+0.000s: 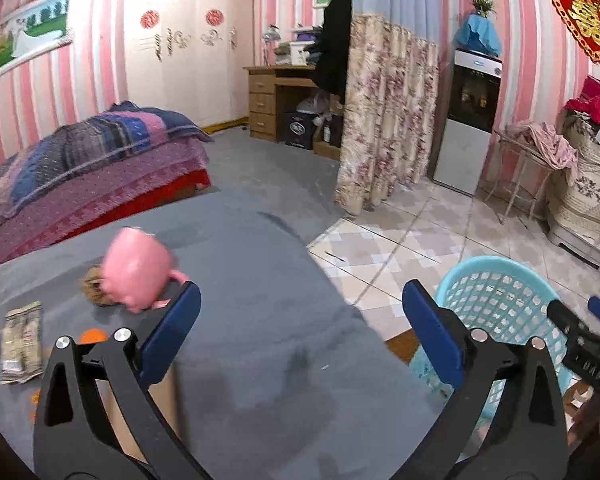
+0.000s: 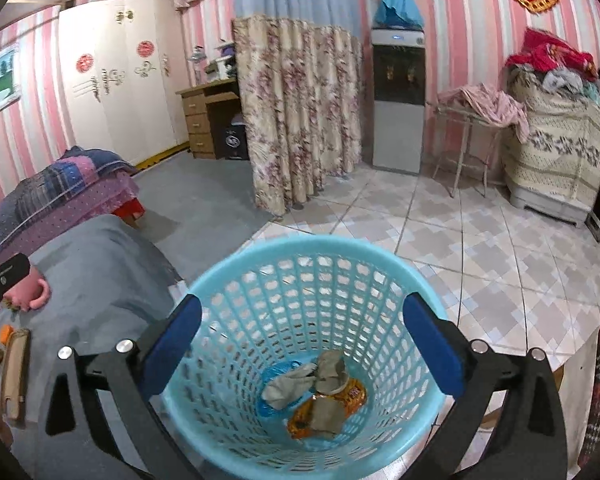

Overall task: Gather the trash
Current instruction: 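Move both open tools back over the table toward the orange peels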

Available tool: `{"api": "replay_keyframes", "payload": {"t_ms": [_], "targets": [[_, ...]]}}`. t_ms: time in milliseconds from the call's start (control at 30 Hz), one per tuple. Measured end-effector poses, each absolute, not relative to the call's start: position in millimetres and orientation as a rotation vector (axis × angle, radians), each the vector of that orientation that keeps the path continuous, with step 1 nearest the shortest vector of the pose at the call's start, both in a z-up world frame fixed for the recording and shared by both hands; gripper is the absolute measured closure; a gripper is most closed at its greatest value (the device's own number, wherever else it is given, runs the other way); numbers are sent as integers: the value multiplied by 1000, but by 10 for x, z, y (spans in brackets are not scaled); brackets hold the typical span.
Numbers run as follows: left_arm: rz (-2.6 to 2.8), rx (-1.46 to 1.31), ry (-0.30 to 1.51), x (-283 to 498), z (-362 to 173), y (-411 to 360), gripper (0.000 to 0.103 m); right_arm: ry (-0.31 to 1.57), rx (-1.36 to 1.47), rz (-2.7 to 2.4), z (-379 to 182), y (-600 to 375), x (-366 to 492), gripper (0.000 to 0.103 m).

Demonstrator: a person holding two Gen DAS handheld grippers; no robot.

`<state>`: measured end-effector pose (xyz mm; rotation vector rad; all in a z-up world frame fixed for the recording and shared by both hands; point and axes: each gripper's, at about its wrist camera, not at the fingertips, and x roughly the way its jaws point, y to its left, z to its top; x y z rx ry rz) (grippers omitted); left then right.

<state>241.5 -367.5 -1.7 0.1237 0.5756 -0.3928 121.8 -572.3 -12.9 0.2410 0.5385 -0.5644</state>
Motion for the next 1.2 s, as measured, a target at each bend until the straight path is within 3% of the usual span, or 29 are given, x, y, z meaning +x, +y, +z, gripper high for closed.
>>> {"api": "replay_keyframes", "payload": {"t_ms": [800, 1200], "targets": [[32, 37, 645, 1900, -133, -717, 6, 576, 95, -195, -128, -3824, 1591, 5], [96, 107, 730, 1801, -678, -112, 6, 606, 59, -81, -317, -2998, 1803, 5]]}}
